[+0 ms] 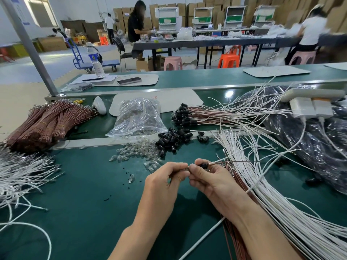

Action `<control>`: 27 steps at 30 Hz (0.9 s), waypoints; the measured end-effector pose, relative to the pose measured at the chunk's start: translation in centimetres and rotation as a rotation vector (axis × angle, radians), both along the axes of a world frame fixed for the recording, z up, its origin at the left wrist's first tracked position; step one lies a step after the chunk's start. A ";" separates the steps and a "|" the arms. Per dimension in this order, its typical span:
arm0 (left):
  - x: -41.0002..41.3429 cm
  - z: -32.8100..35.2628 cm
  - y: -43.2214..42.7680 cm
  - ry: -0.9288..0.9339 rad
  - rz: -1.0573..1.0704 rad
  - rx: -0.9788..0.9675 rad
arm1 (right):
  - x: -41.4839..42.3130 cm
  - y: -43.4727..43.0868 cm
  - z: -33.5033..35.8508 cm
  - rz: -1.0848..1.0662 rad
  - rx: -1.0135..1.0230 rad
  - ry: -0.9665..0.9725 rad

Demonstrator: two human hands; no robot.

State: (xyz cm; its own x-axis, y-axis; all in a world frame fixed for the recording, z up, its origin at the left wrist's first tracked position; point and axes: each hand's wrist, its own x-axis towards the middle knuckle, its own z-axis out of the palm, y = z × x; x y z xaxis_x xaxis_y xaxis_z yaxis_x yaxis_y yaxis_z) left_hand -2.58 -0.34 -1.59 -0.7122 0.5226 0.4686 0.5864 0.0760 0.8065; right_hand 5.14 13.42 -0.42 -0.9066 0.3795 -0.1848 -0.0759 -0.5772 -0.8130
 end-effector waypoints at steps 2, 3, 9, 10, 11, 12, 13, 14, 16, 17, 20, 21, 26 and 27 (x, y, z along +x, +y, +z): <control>-0.2 -0.2 0.0 -0.014 -0.007 -0.008 | 0.0 0.0 0.0 -0.002 0.012 -0.004; -0.2 -0.3 -0.1 -0.014 -0.004 -0.010 | 0.0 0.0 0.0 0.004 0.018 -0.002; 0.2 0.1 0.3 0.154 0.043 -0.009 | -0.2 -0.2 0.1 0.020 0.001 0.023; 0.2 0.1 0.3 0.174 0.045 -0.008 | -0.2 -0.3 0.2 0.020 -0.002 0.032; 0.2 0.1 0.3 0.183 0.045 -0.012 | -0.2 -0.3 0.2 0.020 -0.003 0.038; 0.2 0.0 0.3 0.182 0.037 -0.019 | -0.2 -0.3 0.3 0.019 -0.001 0.043; 0.1 -0.1 0.3 0.174 0.029 -0.031 | -0.2 -0.3 0.3 0.016 0.001 0.044; 0.1 -0.1 0.2 0.159 0.017 -0.042 | -0.3 -0.3 0.3 0.011 0.004 0.045; 0.0 0.0 0.0 0.140 0.001 -0.054 | -0.3 -0.1 0.4 -0.003 0.001 0.041; -0.1 0.1 -0.1 0.147 0.000 -0.059 | -0.3 0.0 0.5 -0.011 -0.004 0.039; -0.5 0.3 -0.4 0.185 -0.012 -0.072 | -0.2 0.2 0.6 -0.020 0.009 0.035; -0.5 0.4 -0.4 0.195 -0.014 -0.073 | -0.1 0.3 0.6 -0.013 0.019 0.036; -0.6 0.2 -0.5 0.205 -0.043 -0.074 | 0.1 0.2 0.5 0.012 0.062 0.034; -0.7 0.2 -0.5 0.203 -0.046 -0.072 | 0.1 0.2 0.5 0.012 0.063 0.034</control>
State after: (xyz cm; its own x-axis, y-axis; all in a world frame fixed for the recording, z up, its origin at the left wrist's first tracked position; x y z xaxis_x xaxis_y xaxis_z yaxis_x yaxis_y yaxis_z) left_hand -3.30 -0.84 -1.41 -0.5818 0.5898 0.5601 0.7401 0.0983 0.6653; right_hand 5.24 13.57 0.05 -0.9166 0.3781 -0.1302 -0.0972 -0.5264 -0.8447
